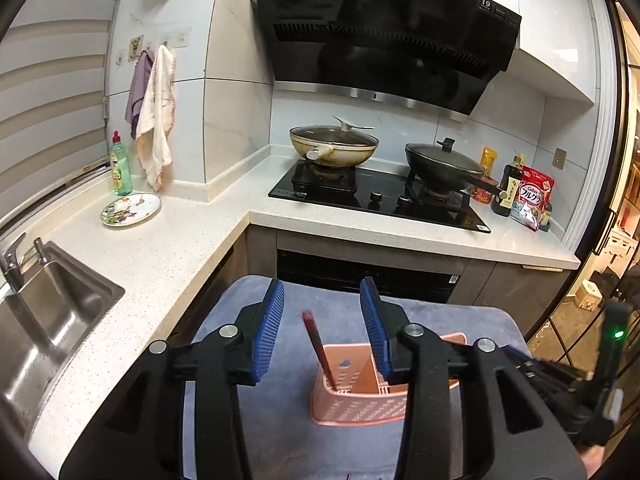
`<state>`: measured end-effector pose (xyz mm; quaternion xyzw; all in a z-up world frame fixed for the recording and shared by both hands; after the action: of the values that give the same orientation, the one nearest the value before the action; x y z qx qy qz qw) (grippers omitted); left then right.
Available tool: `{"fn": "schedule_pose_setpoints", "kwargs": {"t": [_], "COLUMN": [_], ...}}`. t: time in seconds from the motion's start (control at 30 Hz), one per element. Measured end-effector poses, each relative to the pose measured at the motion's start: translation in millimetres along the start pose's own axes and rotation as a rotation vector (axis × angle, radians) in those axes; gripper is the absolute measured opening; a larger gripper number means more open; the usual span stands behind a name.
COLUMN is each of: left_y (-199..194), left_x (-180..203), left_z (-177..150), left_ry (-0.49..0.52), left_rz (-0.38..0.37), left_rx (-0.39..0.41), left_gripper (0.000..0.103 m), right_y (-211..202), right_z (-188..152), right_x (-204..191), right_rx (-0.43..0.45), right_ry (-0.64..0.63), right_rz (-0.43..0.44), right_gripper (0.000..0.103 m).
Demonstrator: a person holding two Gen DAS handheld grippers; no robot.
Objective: Organize utensils
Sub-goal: 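Lower the chopstick into the pink basket and open the left tool while the right tool releases the spoon there, then grasp a dark red chopstick with the right tool while the left tool grasps a green chopstick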
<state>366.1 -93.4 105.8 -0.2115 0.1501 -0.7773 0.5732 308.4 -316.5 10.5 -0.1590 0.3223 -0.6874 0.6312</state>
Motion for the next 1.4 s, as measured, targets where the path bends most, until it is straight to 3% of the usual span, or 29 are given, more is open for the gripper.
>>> {"fn": "schedule_pose_setpoints", "kwargs": {"t": [0.17, 0.33, 0.47, 0.7, 0.93, 1.13, 1.4], "left_y": [-27.3, -59.2, -73.9, -93.8, -107.5, -116.5, -121.6], "left_x": [-5.6, -14.6, -26.6, -50.5, -63.1, -71.5, -75.0], "left_z": [-16.6, -67.0, -115.8, -201.3, -256.6, -286.0, -312.0], "left_ry": [0.041, 0.084, 0.080, 0.082, 0.072, 0.062, 0.039], "left_rz": [0.028, 0.047, 0.057, 0.101, 0.117, 0.124, 0.109], "left_rx": [-0.018, -0.072, -0.138, -0.246, -0.306, -0.334, -0.374], "left_gripper": [0.059, 0.062, 0.062, 0.062, 0.062, 0.062, 0.062], "right_y": [-49.7, -87.0, -106.9, -119.5, -115.7, -115.8, -109.9], "right_z": [-15.9, -60.9, -124.0, -227.9, -301.9, -332.5, -349.1], "right_x": [-9.6, -18.5, -21.9, -23.5, -28.0, -41.1, -54.6], "right_rx": [0.030, 0.011, -0.044, -0.149, -0.256, -0.286, -0.318], "right_ry": [-0.021, -0.052, -0.085, -0.131, -0.117, -0.136, -0.171], "right_rz": [0.025, 0.049, 0.037, -0.011, 0.005, 0.023, 0.033], "right_gripper": [0.022, 0.023, 0.023, 0.023, 0.023, 0.023, 0.023]}}
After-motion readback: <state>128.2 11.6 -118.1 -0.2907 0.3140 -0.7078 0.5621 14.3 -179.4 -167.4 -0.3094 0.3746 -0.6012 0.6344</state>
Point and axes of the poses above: each gripper's, at about its wrist camera, not at the fingertips, and y roughly the way its jaws point, x to its right, z to its top, the point moved 10 cm from there along y, roughly the way its jaws point, and after that the axes turned 4 degrees about -y, right-handed, at the moved point
